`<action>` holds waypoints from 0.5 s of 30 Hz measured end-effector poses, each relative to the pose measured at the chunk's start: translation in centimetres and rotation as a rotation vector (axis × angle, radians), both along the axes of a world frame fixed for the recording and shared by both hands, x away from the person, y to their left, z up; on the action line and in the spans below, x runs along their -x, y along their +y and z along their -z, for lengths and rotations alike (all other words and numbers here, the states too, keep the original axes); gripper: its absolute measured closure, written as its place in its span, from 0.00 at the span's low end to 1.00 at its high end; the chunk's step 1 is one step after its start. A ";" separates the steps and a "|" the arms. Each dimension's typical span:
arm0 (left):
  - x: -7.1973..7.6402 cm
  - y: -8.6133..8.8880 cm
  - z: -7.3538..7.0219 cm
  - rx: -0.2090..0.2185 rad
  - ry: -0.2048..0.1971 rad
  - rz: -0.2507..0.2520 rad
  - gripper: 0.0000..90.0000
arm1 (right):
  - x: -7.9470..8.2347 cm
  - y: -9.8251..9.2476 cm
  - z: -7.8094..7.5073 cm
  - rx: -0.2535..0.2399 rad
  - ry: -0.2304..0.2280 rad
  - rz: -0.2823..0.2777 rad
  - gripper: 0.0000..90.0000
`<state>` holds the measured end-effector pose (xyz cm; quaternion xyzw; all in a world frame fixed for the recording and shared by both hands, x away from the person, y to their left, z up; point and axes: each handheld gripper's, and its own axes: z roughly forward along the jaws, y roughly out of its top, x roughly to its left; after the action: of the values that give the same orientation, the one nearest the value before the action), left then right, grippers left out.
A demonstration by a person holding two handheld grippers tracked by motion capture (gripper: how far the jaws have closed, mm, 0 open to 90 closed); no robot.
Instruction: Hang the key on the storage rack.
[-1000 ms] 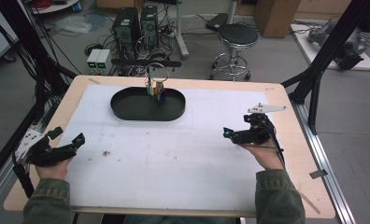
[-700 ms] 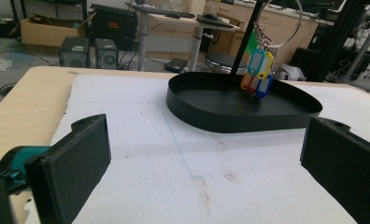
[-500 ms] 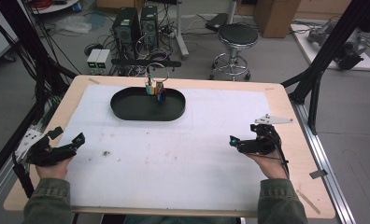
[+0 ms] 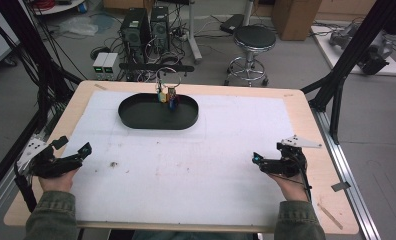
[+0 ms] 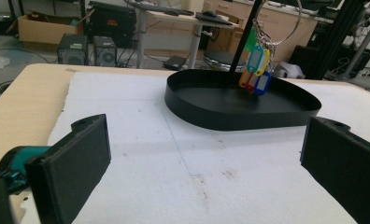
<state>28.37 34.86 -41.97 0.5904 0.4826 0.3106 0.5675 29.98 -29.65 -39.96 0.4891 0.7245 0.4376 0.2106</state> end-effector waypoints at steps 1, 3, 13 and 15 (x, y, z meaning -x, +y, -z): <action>0.0 0.0 0.0 0.001 0.000 0.000 0.02 | 0.1 -0.1 0.2 0.000 0.000 0.003 0.00; 0.0 0.0 0.0 0.001 0.000 0.001 0.02 | 0.3 -0.2 0.6 -0.006 0.010 0.014 0.00; 0.0 0.0 0.0 0.004 -0.001 0.002 0.02 | 1.4 -0.3 1.1 0.005 -0.039 0.086 0.00; -0.1 0.0 0.0 0.005 0.001 0.003 0.02 | 1.7 -0.4 1.2 -0.001 -0.059 0.114 0.00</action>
<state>28.42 34.83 -41.99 0.5901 0.4825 0.3083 0.5692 28.33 -30.09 -41.15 0.5165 0.6888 0.4396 0.2560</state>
